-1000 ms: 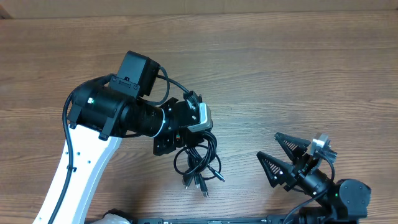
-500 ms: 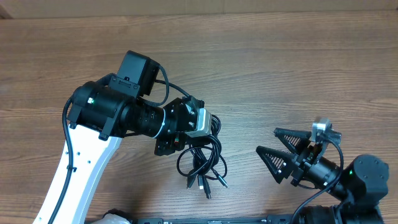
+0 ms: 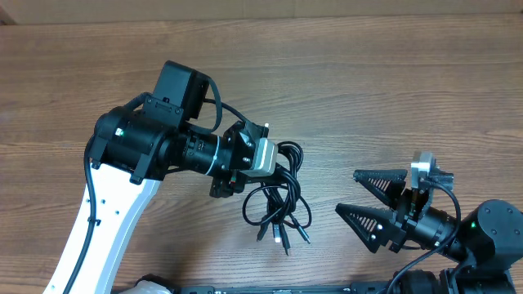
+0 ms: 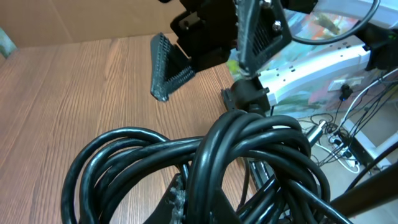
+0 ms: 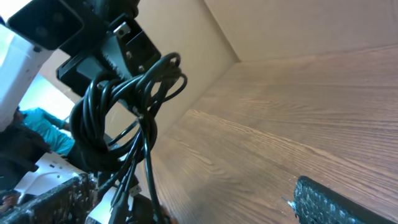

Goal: Untangle cables
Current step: 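Open the right gripper and move it toward the held bundle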

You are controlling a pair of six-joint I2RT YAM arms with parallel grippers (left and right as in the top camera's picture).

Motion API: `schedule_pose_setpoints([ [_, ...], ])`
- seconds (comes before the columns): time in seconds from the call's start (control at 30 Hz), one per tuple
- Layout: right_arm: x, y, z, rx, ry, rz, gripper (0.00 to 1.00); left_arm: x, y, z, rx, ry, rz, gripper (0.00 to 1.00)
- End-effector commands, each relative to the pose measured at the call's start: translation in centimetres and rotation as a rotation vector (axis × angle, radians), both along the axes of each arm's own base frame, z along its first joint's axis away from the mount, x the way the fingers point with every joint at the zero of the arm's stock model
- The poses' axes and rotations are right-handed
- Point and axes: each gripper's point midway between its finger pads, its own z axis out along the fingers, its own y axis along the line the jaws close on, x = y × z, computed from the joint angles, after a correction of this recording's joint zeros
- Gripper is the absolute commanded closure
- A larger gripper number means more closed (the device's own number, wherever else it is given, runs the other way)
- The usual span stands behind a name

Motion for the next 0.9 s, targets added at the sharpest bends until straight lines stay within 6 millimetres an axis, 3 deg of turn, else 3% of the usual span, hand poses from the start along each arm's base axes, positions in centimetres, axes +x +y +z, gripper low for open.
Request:
schedule_pose_setpoints([
  [0.0, -1.2, 0.4, 2.1, 0.003, -0.067, 0.046, 0.0, -0.6, -0.4, 1.7, -0.066, 0.031, -0.011, 0.96],
  [0.3, -1.7, 0.6, 3.0, 0.01, -0.107, 0.08, 0.0, -0.8, -1.4, 1.9, -0.075, 0.025, -0.031, 0.96],
  [0.5, -2.4, 0.9, 3.0, 0.045, -0.044, 0.123, 0.0, -0.7, -1.5, 1.8, -0.065, 0.013, -0.028, 0.96],
  [0.63, -2.0, 0.8, 3.4, 0.058, -0.039, 0.098, 0.0, -0.4, -1.5, 1.6, -0.057, 0.0, -0.018, 0.96],
  [0.87, 0.5, 0.4, 3.8, 0.14, 0.099, 0.044, 0.0, 1.1, -1.8, 1.9, -0.063, -0.079, 0.008, 0.96],
])
